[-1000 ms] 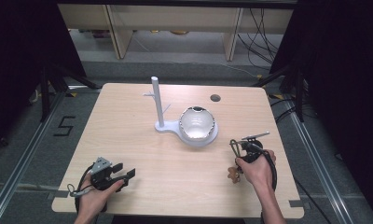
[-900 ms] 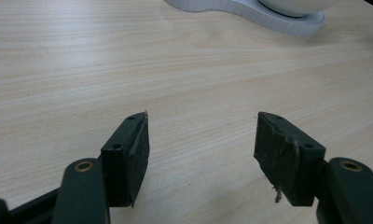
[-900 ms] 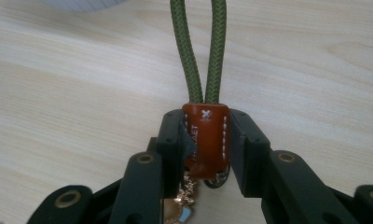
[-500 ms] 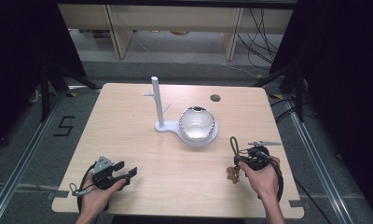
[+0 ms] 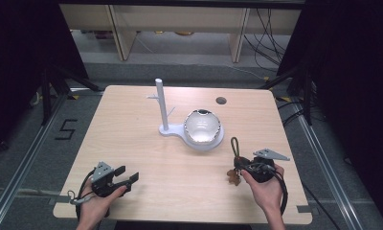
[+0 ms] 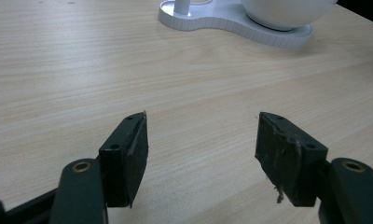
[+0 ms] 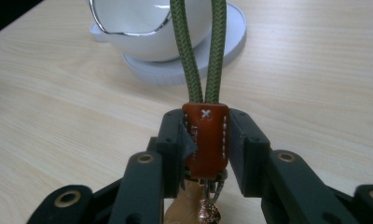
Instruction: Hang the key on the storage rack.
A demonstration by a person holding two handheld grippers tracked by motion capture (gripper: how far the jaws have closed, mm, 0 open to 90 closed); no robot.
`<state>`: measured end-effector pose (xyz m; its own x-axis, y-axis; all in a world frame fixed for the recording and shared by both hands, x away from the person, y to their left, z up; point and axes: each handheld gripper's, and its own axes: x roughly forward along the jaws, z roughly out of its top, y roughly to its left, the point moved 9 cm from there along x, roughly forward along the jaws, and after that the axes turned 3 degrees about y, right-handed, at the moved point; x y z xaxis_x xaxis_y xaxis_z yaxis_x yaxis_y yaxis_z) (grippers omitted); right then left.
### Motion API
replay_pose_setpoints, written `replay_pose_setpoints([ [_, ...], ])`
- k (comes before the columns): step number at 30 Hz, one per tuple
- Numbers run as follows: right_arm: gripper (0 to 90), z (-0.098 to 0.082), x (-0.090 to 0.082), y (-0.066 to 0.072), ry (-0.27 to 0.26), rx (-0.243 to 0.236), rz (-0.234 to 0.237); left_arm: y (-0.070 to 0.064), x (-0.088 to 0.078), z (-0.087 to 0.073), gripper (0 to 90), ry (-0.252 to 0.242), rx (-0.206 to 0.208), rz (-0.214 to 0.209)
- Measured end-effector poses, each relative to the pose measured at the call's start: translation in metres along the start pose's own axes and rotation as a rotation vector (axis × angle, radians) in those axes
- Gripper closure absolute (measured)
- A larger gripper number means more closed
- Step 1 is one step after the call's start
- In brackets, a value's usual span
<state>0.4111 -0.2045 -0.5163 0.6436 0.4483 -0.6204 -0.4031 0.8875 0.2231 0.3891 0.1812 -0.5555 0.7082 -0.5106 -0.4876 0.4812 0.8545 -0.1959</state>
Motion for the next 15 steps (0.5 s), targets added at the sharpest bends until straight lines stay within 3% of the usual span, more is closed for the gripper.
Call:
replay_pose_setpoints([
  [4,68.6,0.001,0.000,0.004,-0.059,-0.016,0.017,0.002,0.000,0.000,33.8,0.006,-0.003,0.016],
  [5,68.6,-0.001,-0.001,0.008,-0.053,0.027,0.015,0.001,0.001,-0.001,33.8,0.001,-0.024,0.010],
  [6,68.6,0.000,-0.002,0.005,-0.070,-0.020,0.031,0.001,0.001,0.000,33.8,0.001,-0.023,0.009],
  [7,68.6,0.001,-0.001,0.004,-0.093,-0.032,0.020,0.001,0.002,0.000,33.8,0.002,-0.008,0.010],
  [8,68.6,-0.001,-0.003,0.011,-0.085,0.034,0.042,0.001,0.002,0.000,33.8,0.002,0.000,0.009],
  [9,68.6,0.001,-0.002,0.007,-0.109,-0.020,0.039,0.001,0.002,0.001,33.8,0.002,0.017,0.007],
  [10,68.6,0.002,-0.002,0.007,-0.121,-0.033,0.029,0.000,0.002,0.001,33.8,0.002,-0.004,0.013],
  [11,68.6,0.002,-0.002,0.010,-0.130,-0.025,0.050,0.000,0.002,0.001,33.8,0.004,0.001,0.016],
  [14,68.6,0.003,-0.003,0.010,-0.153,-0.049,0.041,0.000,0.002,0.002,33.6,-0.009,0.008,0.008],
  [15,68.6,0.004,-0.004,0.013,-0.163,-0.035,0.054,0.000,0.002,0.003,33.5,-0.011,0.016,0.006],
])
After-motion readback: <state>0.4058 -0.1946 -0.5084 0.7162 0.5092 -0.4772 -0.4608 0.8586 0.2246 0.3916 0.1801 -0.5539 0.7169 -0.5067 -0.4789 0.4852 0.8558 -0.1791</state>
